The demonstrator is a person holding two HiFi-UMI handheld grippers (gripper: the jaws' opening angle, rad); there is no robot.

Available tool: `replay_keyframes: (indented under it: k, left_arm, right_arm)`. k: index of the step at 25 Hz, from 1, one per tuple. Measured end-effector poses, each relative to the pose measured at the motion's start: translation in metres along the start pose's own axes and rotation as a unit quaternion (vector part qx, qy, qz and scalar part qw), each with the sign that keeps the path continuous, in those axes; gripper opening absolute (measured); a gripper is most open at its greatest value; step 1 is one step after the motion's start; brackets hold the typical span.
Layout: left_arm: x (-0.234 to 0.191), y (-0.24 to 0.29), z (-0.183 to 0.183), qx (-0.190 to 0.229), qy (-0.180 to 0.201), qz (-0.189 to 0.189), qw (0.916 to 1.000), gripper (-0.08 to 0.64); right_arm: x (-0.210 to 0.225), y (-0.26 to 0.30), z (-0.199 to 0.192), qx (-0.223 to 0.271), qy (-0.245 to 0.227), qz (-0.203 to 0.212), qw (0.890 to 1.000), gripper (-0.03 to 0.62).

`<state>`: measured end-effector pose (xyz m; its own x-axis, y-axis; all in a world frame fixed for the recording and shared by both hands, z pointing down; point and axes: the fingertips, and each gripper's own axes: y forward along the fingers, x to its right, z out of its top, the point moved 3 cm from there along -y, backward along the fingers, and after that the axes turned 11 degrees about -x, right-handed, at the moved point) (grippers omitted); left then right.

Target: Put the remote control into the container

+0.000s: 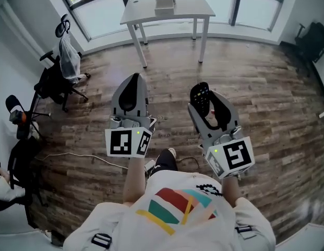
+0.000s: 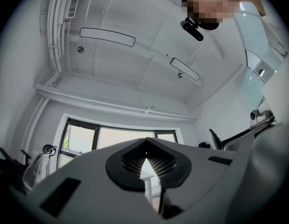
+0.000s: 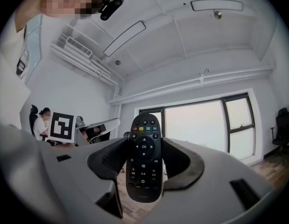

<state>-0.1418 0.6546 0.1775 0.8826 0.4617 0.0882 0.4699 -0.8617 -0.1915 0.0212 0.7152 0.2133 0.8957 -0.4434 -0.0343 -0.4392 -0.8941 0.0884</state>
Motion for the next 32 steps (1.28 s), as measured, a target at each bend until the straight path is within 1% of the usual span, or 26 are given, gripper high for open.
replay_keyframes:
  k: [2,5,10,13,16,20,23,26,30,32]
  left_arm:
    - [-0.013,0.013,-0.008,-0.017,-0.011,0.002,0.9998,0.006]
    - [-0.031,0.034,-0.012,-0.038,-0.018,-0.002,0.9991,0.006]
    - [-0.06,0.059,-0.01,-0.043,-0.016,-0.002,0.9989,0.006]
    - [-0.081,0.067,-0.02,-0.054,-0.016,0.006,0.9984,0.006]
    - [-0.108,0.072,-0.029,-0.061,-0.018,0.011,0.9979,0.006]
    - [-0.15,0.069,-0.033,-0.058,-0.026,0.03,0.9975,0.006]
    - [-0.176,0.072,-0.045,-0.065,-0.036,0.043,0.9963,0.006]
    - [-0.182,0.075,-0.055,-0.078,-0.041,0.051,0.9948,0.006]
    - [-0.175,0.088,-0.053,-0.082,-0.031,0.053,0.9947,0.006]
    - [-0.174,0.092,-0.054,-0.089,-0.029,0.052,0.9943,0.006]
  right_arm:
    - [0.004,0.019,0.001,-0.016,0.021,0.003,1.0,0.233]
    - [0.011,0.042,0.007,-0.034,0.025,-0.003,0.999,0.232]
    - [0.02,0.083,0.021,-0.039,0.037,-0.006,0.999,0.233]
    - [0.021,0.11,0.023,-0.043,0.046,0.003,0.998,0.233]
    - [0.017,0.14,0.022,-0.05,0.054,0.004,0.997,0.232]
    - [0.004,0.169,0.022,-0.056,0.055,-0.004,0.997,0.232]
    - [-0.001,0.183,0.012,-0.069,0.056,-0.013,0.996,0.232]
    - [0.006,0.187,0.003,-0.082,0.066,-0.019,0.994,0.232]
    - [0.027,0.199,0.002,-0.076,0.078,-0.029,0.994,0.232]
    - [0.03,0.208,0.001,-0.075,0.079,-0.027,0.994,0.232]
